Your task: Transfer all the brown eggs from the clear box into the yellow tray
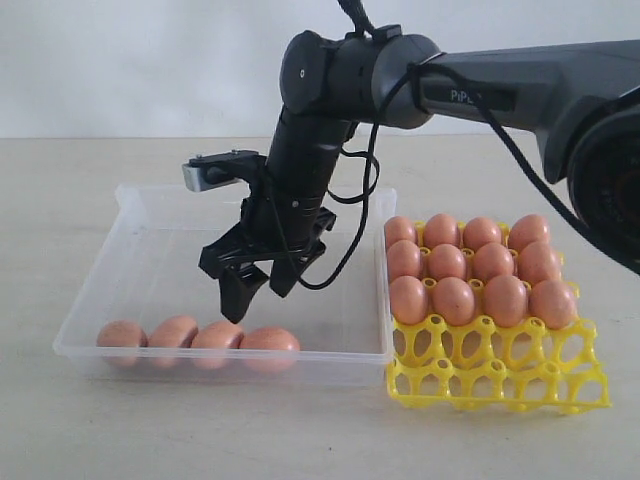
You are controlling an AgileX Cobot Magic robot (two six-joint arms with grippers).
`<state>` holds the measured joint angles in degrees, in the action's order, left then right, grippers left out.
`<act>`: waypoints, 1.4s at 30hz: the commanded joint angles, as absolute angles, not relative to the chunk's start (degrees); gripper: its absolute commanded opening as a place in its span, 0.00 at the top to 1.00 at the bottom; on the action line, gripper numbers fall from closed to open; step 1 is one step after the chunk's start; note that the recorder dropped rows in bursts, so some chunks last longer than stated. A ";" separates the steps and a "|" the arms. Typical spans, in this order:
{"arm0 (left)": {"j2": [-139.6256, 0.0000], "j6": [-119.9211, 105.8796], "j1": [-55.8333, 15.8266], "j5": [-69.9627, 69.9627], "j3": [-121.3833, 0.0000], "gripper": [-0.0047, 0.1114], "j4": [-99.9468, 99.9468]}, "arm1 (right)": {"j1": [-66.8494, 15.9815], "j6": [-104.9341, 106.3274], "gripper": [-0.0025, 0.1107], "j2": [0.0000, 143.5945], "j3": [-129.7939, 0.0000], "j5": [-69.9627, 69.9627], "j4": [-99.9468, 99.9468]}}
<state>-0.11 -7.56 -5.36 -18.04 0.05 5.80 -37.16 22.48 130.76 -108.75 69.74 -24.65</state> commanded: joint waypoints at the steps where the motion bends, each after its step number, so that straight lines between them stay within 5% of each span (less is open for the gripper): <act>1: 0.00 -7.58 -5.29 -17.61 0.00 1.00 5.36 | -37.23 23.38 0.38 129.82 -108.50 69.96 -21.56; 13: 0.00 -7.58 -5.29 -17.61 0.00 1.00 5.36 | -37.23 28.41 0.39 129.82 -108.50 69.96 -21.92; 19: 0.00 -7.58 -5.29 -17.61 0.00 1.00 5.36 | -37.23 31.61 0.50 129.82 -108.50 69.96 -21.57; 25: 0.00 -7.58 -5.29 -17.61 0.00 1.00 5.36 | -37.23 33.32 0.46 129.94 -108.50 69.96 -21.44; 27: 0.00 -7.58 -5.29 -17.61 0.00 1.00 5.36 | -37.23 32.85 0.55 130.04 -108.50 69.96 -21.68; 31: 0.00 -7.58 -5.29 -17.61 0.00 1.00 5.36 | -37.23 32.29 0.96 129.74 -108.66 69.96 -23.70; 42: 0.00 -7.58 -5.29 -17.61 0.00 1.00 5.36 | -39.67 37.96 0.98 123.52 -109.36 67.06 -23.01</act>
<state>-0.11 -7.56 -5.36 -18.04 0.05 5.80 -37.93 33.16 125.88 -108.99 69.64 -23.03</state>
